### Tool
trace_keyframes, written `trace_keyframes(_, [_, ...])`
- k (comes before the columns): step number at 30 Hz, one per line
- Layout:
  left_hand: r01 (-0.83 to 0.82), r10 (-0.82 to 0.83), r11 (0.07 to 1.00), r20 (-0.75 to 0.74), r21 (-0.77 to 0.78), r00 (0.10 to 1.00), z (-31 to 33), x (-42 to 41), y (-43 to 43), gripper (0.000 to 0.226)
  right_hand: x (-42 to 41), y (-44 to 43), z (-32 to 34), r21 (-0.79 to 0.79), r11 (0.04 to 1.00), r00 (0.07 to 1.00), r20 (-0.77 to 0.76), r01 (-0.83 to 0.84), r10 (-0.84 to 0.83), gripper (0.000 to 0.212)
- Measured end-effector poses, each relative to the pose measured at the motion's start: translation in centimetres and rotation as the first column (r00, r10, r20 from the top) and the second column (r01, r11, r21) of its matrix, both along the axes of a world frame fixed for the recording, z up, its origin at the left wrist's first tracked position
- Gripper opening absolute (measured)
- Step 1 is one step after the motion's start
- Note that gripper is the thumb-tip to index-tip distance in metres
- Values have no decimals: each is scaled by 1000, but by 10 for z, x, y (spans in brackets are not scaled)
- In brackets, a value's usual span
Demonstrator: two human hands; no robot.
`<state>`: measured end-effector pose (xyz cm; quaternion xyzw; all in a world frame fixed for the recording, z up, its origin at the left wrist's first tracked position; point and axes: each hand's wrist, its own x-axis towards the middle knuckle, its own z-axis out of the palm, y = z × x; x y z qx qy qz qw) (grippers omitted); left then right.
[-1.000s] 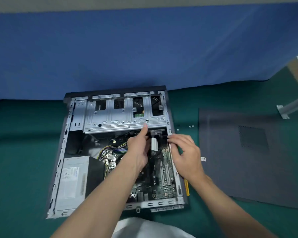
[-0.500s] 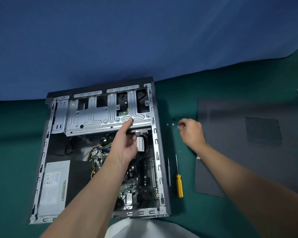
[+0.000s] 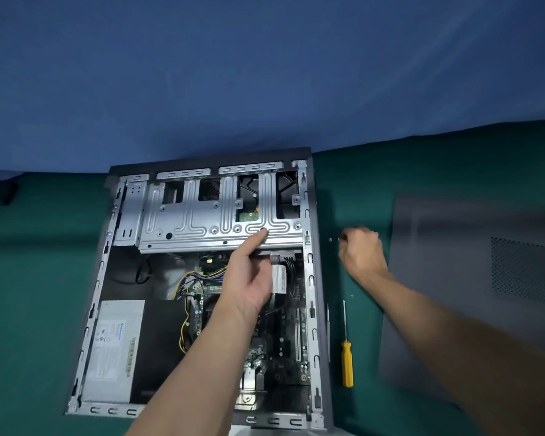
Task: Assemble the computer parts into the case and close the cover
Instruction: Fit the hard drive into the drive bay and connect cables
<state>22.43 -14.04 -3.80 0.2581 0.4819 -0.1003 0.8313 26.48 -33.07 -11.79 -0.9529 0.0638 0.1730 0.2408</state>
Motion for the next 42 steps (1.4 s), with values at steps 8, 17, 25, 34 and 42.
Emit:
trace_keyframes(8, [34, -30, 996, 52, -86, 998, 7, -3, 1, 7, 9, 5, 27, 451, 762, 872, -84, 466, -483, 6])
trace_keyframes(17, [76, -69, 983, 47, -168, 996, 3, 1, 7, 19, 24, 37, 106, 844, 449, 894, -74, 293, -443, 11])
trace_keyframes(25, [67, -52, 965, 65, -252, 996, -4, 5, 10, 19, 43, 93, 141, 857, 435, 948, -169, 276, -270, 12])
trace_keyframes(34, [71, -56, 965, 67, -254, 996, -15, 6, 7, 15, 61, 128, 139, 726, 652, 976, -165, 219, -144, 10])
trace_keyframes(42, [37, -37, 980, 5, -195, 999, -20, 5, 7, 34, 71, 138, 129, 570, 809, 982, -185, 144, -45, 14])
